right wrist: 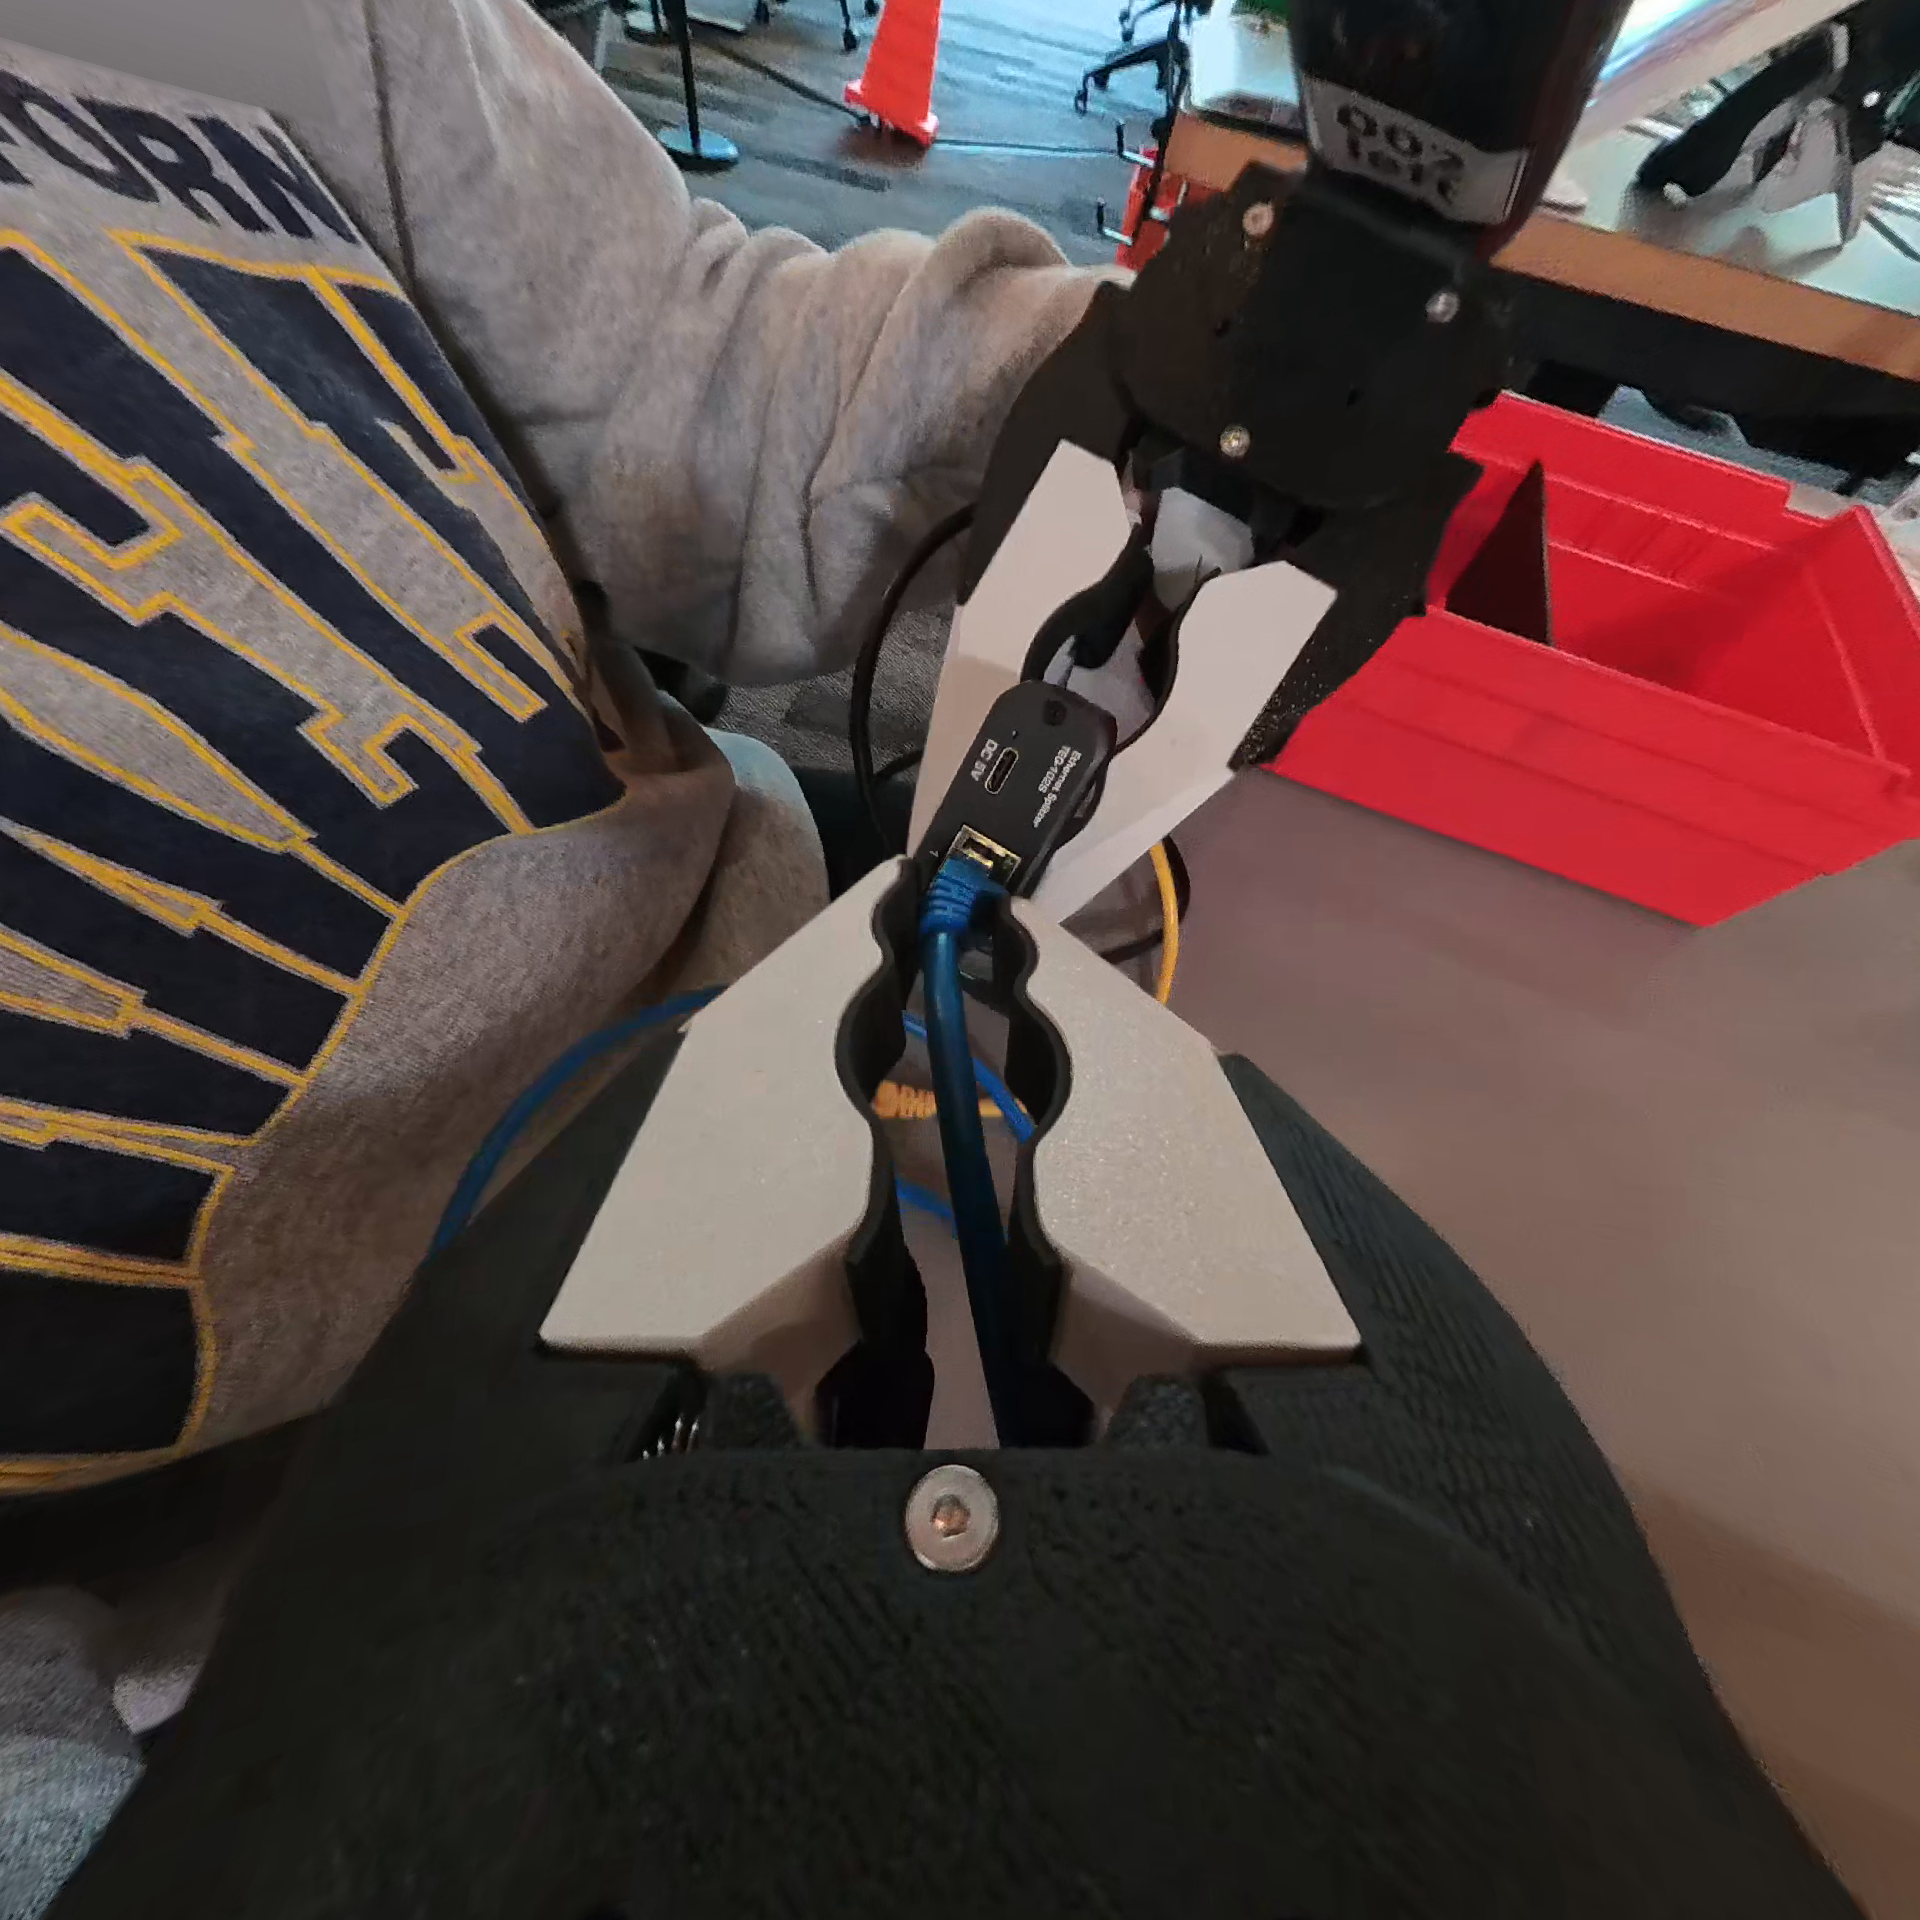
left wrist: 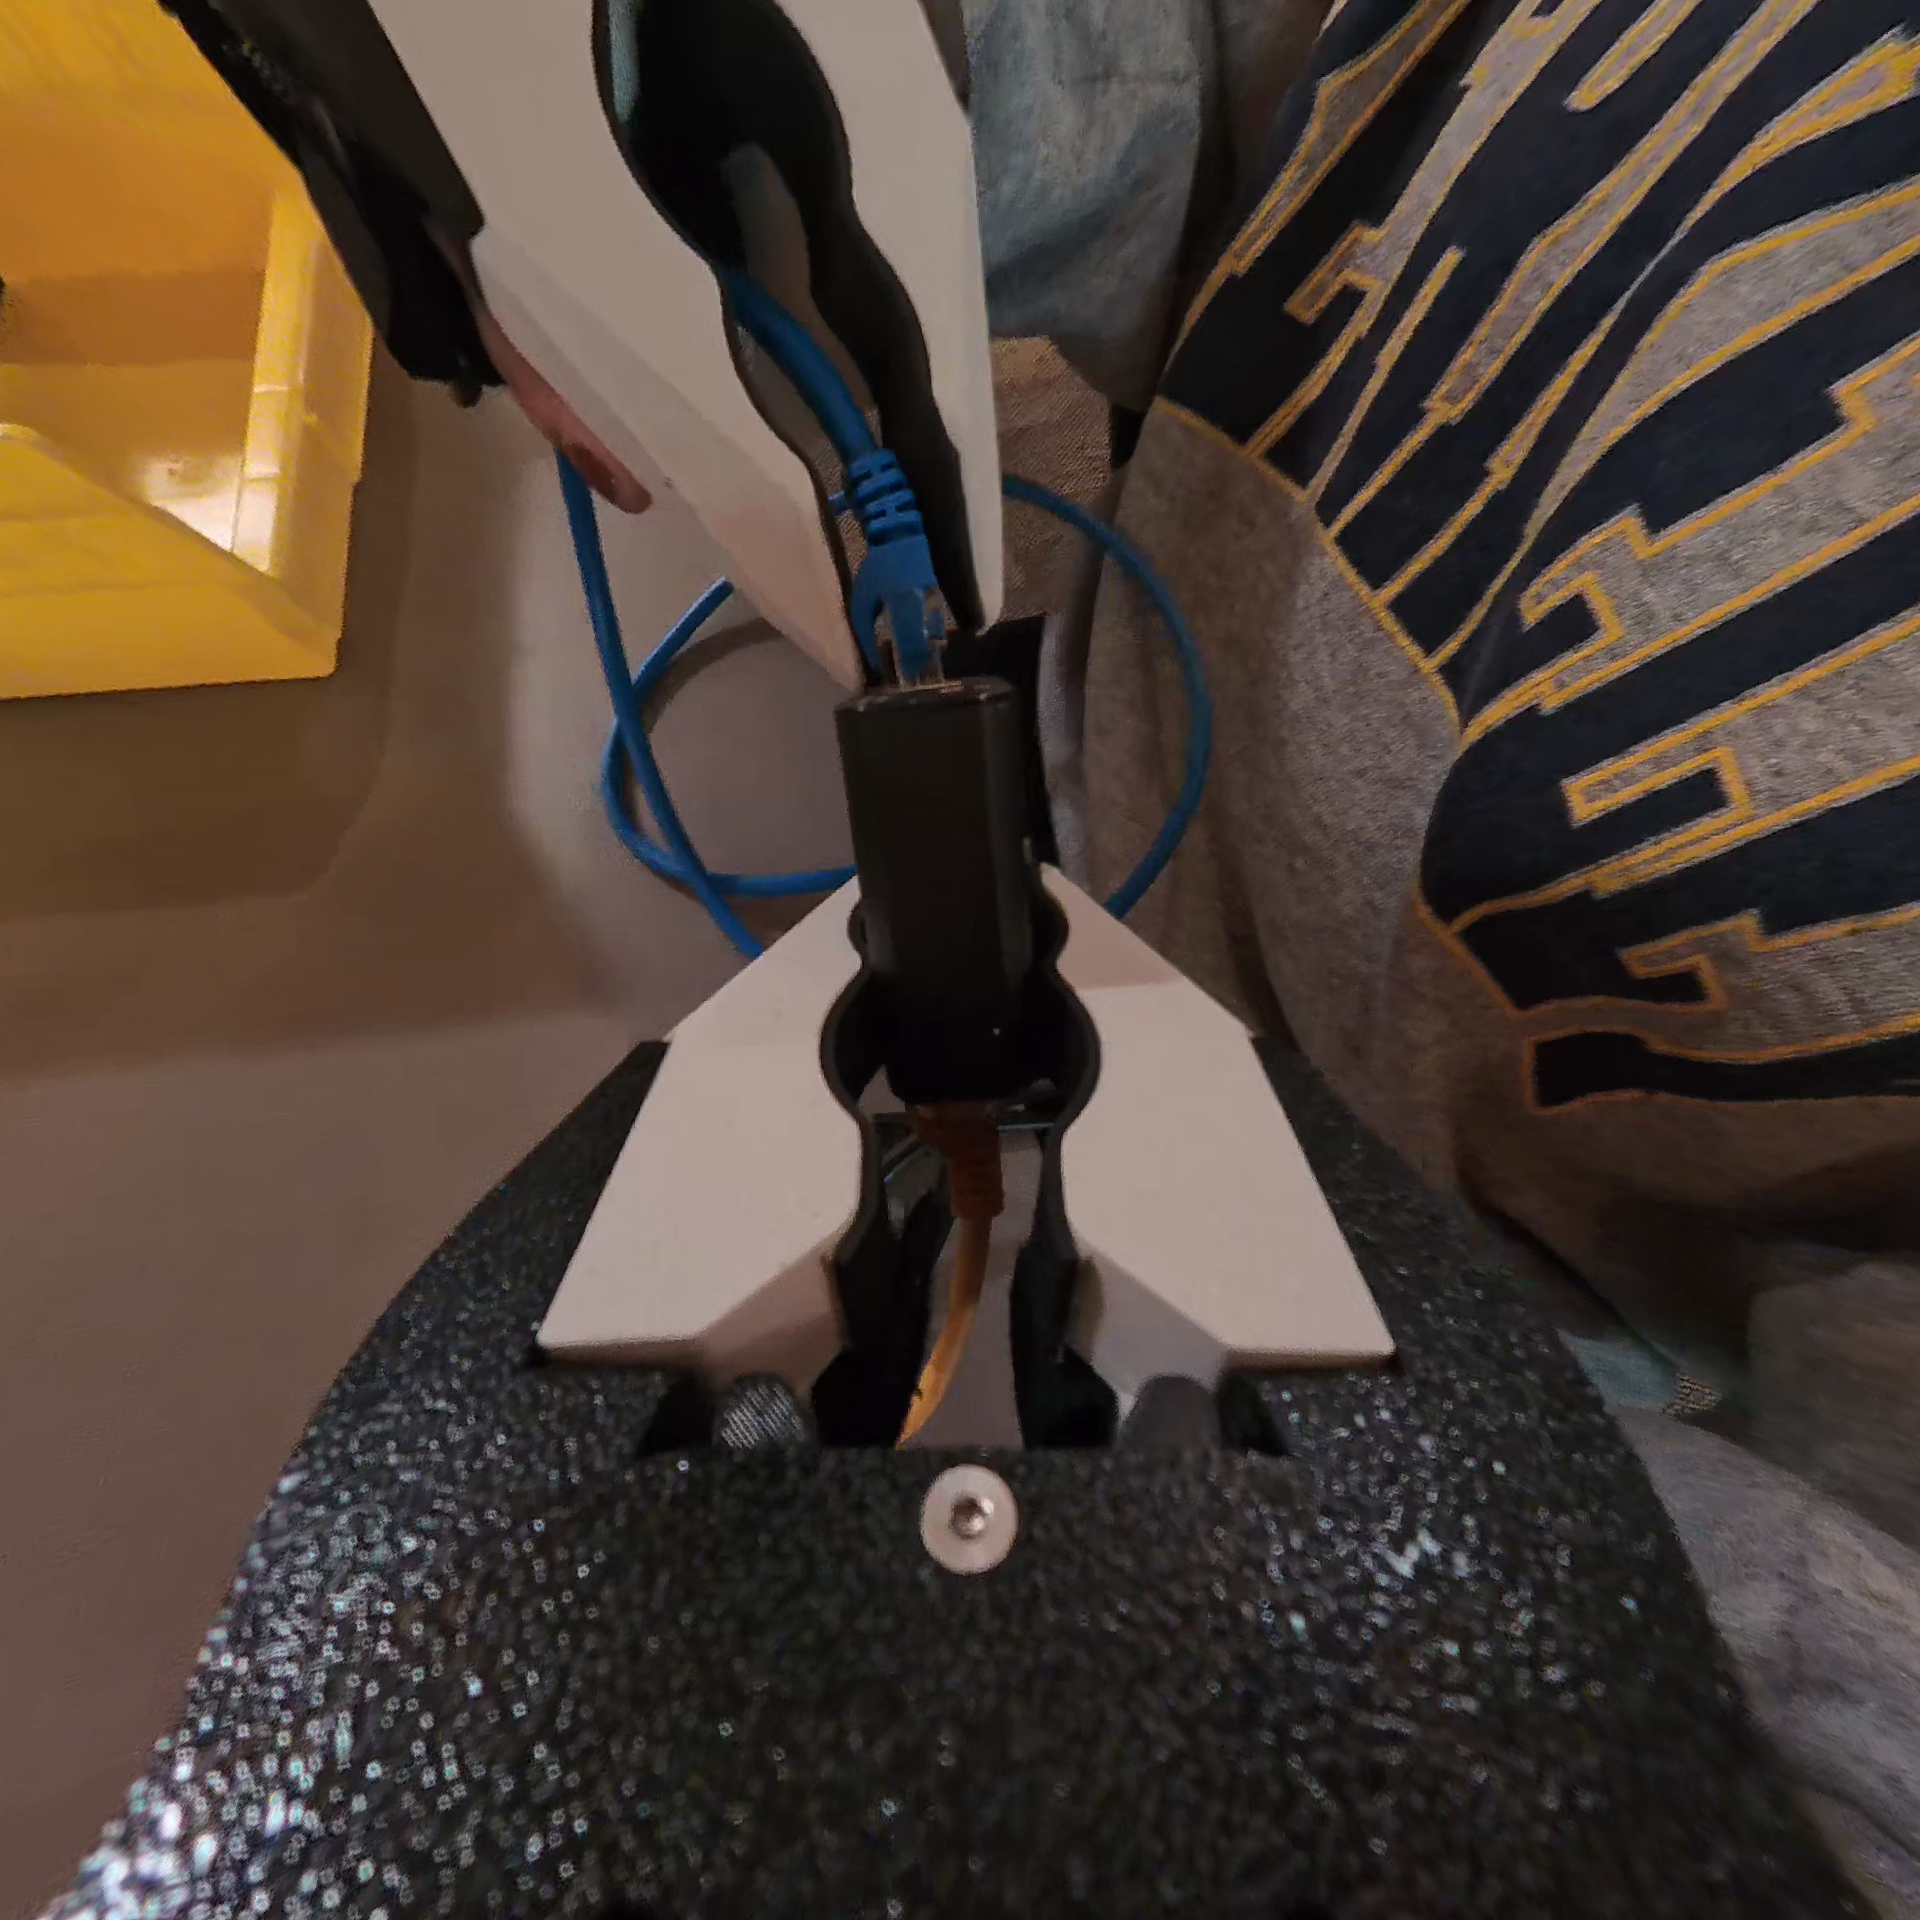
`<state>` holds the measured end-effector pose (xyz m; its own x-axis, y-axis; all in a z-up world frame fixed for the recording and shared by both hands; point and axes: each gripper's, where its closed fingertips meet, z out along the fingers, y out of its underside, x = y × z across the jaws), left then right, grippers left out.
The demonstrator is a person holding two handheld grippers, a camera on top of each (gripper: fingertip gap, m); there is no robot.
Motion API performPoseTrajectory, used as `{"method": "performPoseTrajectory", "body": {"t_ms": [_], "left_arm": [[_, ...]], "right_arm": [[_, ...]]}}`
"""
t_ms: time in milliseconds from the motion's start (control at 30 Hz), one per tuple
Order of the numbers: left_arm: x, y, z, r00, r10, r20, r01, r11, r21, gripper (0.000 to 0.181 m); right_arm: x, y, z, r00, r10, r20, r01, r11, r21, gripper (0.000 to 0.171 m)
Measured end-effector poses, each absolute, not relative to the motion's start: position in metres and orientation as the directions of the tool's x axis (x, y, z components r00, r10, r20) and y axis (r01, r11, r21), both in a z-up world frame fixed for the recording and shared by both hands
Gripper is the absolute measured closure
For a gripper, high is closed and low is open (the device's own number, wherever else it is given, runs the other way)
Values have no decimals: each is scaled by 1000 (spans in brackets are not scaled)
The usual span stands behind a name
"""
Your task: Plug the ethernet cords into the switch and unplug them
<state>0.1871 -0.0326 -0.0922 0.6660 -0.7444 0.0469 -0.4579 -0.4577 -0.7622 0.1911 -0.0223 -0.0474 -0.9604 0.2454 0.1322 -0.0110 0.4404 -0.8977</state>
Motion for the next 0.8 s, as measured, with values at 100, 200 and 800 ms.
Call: {"method": "performPoseTrajectory", "body": {"t_ms": [100,200,800], "left_arm": [[185,-31,-91,674,-739,-1,-492,-447,-747,159],[186,-32,-84,673,-739,-19,-502,-437,-746,159],[118,-1,-82,760,-482,-436,-646,-485,-590,160]], "right_arm": [[191,-20,-47,-951,253,177,-31,492,-870,161],[193,-21,-40,-955,245,165,-40,447,-894,161],[139,9,-46,-754,487,440,-19,654,-756,160]]}}
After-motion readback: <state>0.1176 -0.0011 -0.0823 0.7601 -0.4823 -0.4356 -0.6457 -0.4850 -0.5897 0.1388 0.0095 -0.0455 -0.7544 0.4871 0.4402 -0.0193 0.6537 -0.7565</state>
